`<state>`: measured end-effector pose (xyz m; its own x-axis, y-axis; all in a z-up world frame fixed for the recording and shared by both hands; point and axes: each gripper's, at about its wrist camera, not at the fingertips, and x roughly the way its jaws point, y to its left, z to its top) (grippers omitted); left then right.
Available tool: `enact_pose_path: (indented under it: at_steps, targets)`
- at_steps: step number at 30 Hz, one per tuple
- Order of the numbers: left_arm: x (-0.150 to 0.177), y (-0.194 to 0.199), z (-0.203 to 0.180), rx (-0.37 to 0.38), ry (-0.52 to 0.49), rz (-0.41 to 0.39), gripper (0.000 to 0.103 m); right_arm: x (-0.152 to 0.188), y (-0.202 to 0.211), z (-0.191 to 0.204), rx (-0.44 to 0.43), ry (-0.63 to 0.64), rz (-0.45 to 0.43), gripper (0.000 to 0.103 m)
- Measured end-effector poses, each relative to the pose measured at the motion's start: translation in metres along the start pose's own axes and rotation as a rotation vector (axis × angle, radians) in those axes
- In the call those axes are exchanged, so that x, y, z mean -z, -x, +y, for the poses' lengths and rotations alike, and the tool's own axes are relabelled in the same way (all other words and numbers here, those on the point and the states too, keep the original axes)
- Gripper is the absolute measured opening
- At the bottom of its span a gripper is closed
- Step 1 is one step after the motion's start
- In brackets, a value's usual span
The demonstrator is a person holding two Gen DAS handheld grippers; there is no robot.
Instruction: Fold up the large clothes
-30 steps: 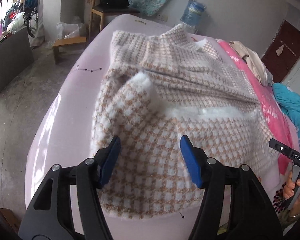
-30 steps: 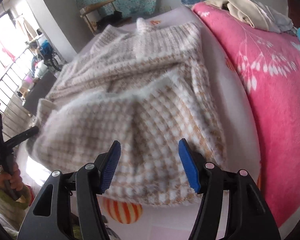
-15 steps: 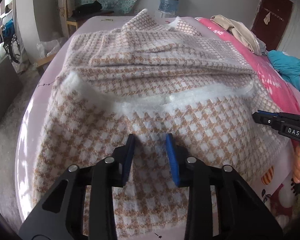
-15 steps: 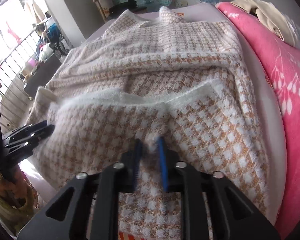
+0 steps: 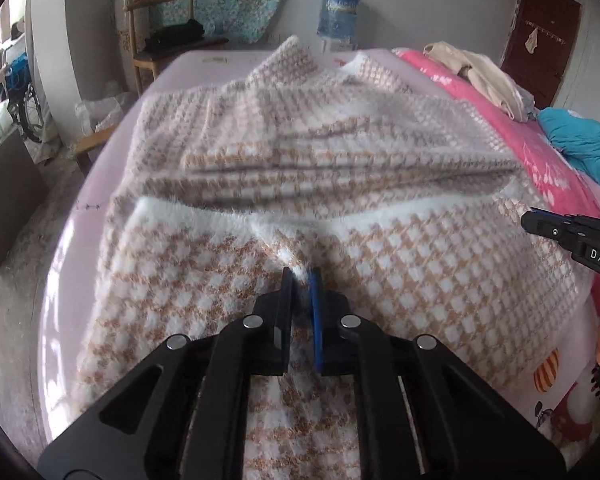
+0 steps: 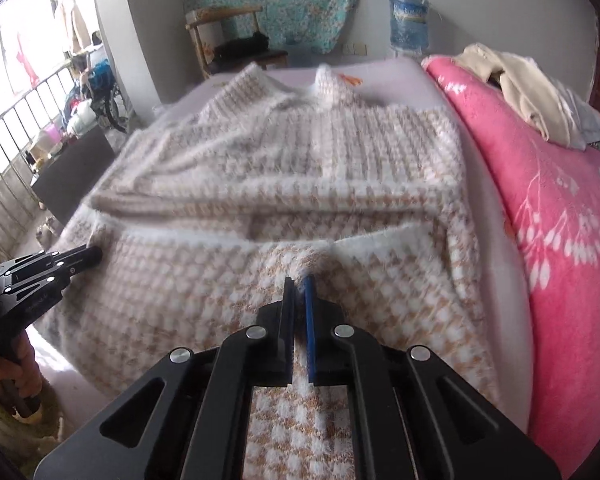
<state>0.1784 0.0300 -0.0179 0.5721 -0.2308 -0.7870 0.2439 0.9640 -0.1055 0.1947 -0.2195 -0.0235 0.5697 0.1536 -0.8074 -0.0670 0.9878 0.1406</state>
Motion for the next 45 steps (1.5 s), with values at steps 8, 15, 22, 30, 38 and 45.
enact_pose_path:
  at_steps: [8,15,22,30,38,45]
  targets:
    - [-0.004,0.033,0.032,0.016,0.058,-0.07,0.034,-0.002,0.018,-0.037,-0.027,-0.093,-0.028,0.034]
    - [-0.01,0.027,0.067,-0.121,0.115,-0.035,0.044,-0.017,-0.003,-0.069,0.099,-0.078,0.002,0.034]
    - [-0.009,0.02,0.078,-0.115,0.141,-0.014,0.046,-0.022,-0.018,-0.079,0.047,-0.067,0.059,0.039]
    - [-0.009,0.011,0.08,-0.087,0.15,-0.028,0.046,-0.023,-0.025,-0.07,0.052,-0.01,0.086,0.04]
    - [-0.019,0.037,0.066,-0.108,0.104,-0.126,0.008,-0.026,0.02,-0.052,0.174,0.044,-0.074,0.007]
    - [-0.047,0.028,0.067,-0.13,0.091,-0.181,0.008,-0.047,0.017,-0.068,0.173,-0.017,-0.118,0.007]
